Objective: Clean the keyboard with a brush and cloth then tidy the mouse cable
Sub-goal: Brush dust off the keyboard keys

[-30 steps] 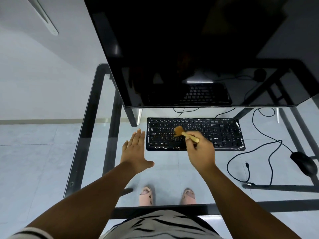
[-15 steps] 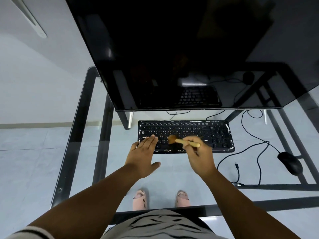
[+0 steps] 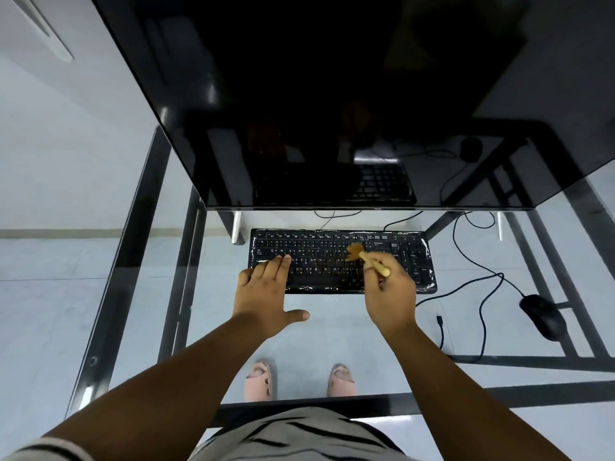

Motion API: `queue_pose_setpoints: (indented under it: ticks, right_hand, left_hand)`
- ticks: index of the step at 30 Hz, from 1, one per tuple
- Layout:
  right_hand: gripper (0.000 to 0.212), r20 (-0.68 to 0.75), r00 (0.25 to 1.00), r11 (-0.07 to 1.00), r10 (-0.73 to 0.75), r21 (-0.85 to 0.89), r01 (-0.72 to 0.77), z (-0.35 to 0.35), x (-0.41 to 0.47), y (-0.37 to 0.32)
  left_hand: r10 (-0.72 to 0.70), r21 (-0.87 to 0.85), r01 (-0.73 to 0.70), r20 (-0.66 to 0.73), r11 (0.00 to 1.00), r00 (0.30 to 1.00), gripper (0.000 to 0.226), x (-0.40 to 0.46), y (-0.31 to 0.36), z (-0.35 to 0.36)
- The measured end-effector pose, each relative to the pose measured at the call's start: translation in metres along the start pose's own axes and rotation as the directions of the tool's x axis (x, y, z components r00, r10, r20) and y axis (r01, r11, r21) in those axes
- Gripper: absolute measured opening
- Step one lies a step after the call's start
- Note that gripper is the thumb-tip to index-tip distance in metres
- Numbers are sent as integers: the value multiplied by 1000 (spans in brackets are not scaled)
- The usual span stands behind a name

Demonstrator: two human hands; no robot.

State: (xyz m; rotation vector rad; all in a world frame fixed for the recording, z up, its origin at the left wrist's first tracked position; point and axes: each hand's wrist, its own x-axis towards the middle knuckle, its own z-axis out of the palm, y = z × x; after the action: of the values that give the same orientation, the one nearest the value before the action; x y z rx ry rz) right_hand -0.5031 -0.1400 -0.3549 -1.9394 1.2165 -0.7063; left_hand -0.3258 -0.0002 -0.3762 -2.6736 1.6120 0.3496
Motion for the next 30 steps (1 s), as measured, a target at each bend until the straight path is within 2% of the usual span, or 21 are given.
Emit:
queue_pose_setpoints:
  ticks: [2,4,5,7,9,11,13,15,17,19,21,23,25,30]
  right_hand:
    - [19,78,996,995,-41,94,34,-3,3,-1]
    - [19,204,976,994,-77,92,59,-6,-1,-2]
    - [18,202,977,997,-67,59,56,-7,-3,0]
    - [18,76,997,1000,3,17,-5,-10,-4,4]
    - [19,10,999,995,51,89,-52,-14,-6,8]
    - [20,108,994,990,25,138,-40,-16,-10,12]
    - [18,185,983,996,12,79,-27,-20,-14,16]
    - [20,83,995,998,54,40,-57,-25,-13,21]
    - [22,-28,995,992,99,85,-96,-32,-11,24]
    - [18,20,994,985,106,138,-108,-35,-8,25]
    - [15,89,991,989,96,108,-105,-39,-9,29]
    - [16,14,992,989,128,67,-128,-43,-10,35]
    - [18,-77,981,979,180,105,-172,-50,-9,39]
    - [14,-2,993,962,118,246,-114,-61,-13,37]
  left_hand:
    - [-14,6,14,2,1000,1000,114,0,4,1]
    - [-25,6,25,1,1000,1000,111,0,8,3]
    - [-24,0,24,4,1000,1000,110,0,9,3]
    - [3,-23,-2,16,1000,1000,106,1,15,5]
    - [49,-55,-47,39,997,998,103,2,22,8]
    - [93,-80,-88,63,993,994,100,3,29,12]
    - [108,-99,-99,94,990,990,97,2,34,15]
    - [102,-103,-90,121,991,987,96,1,34,17]
    - [91,-87,-80,128,993,988,94,0,36,18]
    - [79,-86,-69,116,994,990,92,0,38,17]
    - [68,-86,-59,95,995,993,90,1,43,15]
    - [49,-85,-42,79,995,996,88,3,48,13]
    - [29,-82,-24,60,996,998,87,3,53,13]
    - [-3,-46,5,52,999,999,85,4,67,14]
